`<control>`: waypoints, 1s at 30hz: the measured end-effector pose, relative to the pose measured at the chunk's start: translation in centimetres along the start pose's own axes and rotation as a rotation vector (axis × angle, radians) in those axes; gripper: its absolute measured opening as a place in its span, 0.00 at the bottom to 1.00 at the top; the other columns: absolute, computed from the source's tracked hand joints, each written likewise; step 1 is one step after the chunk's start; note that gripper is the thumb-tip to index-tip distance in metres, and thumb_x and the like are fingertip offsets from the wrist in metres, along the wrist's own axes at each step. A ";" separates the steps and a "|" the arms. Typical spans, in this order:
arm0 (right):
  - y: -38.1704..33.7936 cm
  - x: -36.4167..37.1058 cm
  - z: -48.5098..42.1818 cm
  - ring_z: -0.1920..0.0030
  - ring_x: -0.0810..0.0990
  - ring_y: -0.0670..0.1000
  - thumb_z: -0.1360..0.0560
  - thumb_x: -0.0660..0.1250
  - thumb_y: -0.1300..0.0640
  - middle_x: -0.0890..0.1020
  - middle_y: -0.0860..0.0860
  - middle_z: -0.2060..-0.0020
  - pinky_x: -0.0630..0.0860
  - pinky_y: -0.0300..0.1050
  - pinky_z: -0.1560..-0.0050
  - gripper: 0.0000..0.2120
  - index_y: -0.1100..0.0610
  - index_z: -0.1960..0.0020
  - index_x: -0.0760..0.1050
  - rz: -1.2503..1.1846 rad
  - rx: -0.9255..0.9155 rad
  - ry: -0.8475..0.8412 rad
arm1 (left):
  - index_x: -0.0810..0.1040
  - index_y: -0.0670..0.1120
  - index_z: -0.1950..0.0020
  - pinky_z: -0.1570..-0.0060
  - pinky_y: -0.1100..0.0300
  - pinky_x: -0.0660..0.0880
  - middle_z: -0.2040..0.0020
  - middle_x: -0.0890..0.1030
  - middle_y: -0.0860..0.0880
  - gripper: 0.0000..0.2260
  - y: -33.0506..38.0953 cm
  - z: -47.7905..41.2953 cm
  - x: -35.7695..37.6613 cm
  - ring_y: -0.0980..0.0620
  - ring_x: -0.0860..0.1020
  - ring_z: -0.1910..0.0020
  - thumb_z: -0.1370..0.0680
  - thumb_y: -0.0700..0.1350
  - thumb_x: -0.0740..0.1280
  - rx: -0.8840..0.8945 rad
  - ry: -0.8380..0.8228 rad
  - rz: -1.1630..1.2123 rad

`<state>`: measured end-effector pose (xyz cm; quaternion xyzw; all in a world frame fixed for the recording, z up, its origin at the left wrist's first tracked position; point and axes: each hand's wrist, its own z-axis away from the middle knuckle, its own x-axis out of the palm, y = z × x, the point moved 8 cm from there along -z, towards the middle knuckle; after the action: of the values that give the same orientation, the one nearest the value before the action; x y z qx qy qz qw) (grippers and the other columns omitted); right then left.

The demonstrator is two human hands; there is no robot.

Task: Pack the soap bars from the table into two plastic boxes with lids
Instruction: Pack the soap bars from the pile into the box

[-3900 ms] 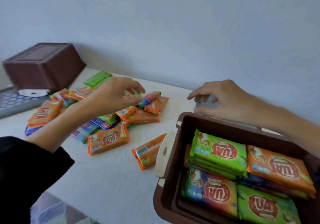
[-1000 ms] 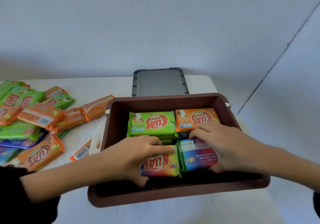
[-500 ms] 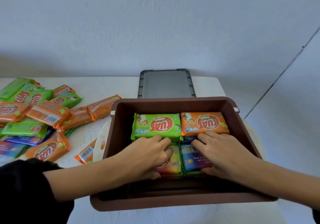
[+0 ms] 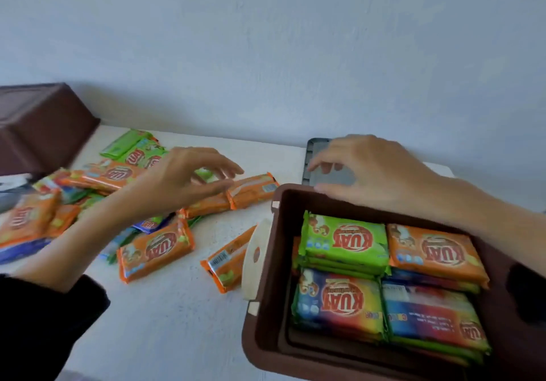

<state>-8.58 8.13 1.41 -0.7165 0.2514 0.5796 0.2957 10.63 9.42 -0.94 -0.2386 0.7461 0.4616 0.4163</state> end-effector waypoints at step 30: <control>1.4 8.6 -15.4 0.51 0.68 0.48 0.35 0.75 0.51 0.73 0.55 0.47 0.64 0.40 0.53 0.38 0.47 0.28 0.63 -0.044 -0.128 -0.125 | 0.74 0.50 0.40 0.45 0.56 0.71 0.46 0.77 0.52 0.32 -11.5 -2.5 -1.7 0.51 0.75 0.46 0.40 0.58 0.77 -0.213 -0.158 -0.210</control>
<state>2.74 -4.00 -4.87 -0.7019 0.1791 0.6314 0.2768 19.07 1.90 -4.53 -0.3213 0.6288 0.5093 0.4918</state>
